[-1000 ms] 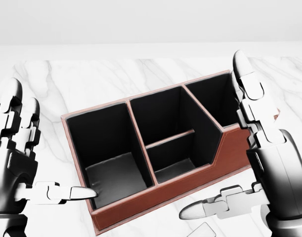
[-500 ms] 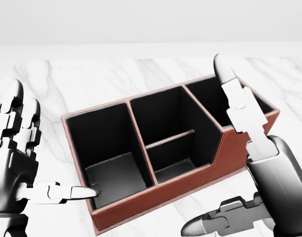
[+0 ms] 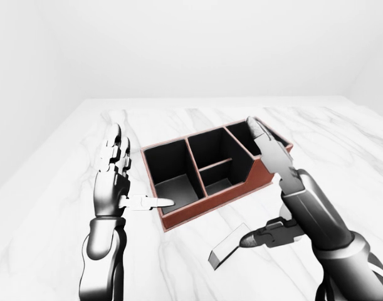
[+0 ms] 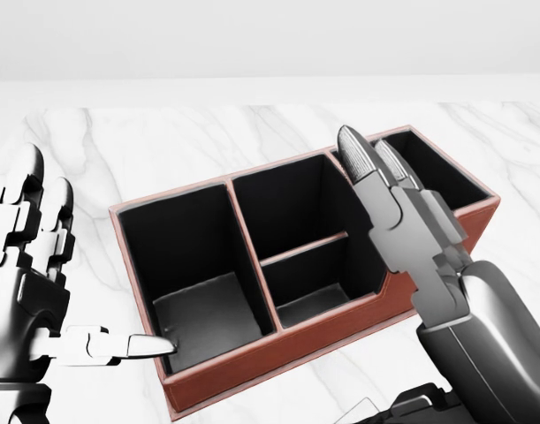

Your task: Pick up the book and place it in the front compartment of the caddy.

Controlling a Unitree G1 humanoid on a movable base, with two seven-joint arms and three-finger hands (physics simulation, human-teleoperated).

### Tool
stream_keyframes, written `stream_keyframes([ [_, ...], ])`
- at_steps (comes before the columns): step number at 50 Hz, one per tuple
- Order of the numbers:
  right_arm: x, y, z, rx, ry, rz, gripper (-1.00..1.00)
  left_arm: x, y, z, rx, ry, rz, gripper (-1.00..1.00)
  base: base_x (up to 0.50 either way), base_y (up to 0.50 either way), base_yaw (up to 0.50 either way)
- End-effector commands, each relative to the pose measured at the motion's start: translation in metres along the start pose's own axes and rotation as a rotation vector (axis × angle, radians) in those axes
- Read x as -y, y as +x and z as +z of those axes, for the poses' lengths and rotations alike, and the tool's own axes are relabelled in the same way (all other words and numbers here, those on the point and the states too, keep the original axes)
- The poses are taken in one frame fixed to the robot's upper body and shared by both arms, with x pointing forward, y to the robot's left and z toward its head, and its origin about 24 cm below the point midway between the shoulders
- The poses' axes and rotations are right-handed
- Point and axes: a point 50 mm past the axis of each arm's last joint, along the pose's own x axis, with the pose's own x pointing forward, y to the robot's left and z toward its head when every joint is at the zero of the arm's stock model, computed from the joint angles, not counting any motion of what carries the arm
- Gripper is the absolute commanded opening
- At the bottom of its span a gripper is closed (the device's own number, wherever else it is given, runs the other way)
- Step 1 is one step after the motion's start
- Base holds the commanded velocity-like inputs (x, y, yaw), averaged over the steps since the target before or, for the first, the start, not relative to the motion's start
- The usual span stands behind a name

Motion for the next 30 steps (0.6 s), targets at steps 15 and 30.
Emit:
stream_keyframes([
  [15, 0.001, -0.011, -0.013, -0.232, -0.039, -0.084, 1.00, 0.000, 0.000, 0.001, 0.005, 0.002, -0.001, 1.00, 0.00, 0.00, 0.00],
  [30, 0.003, -0.016, -0.017, -0.288, -0.014, -0.131, 1.00, 0.001, 0.000, 0.000, 0.000, 0.001, -0.003, 1.00, 0.00, 0.00, 0.00],
])
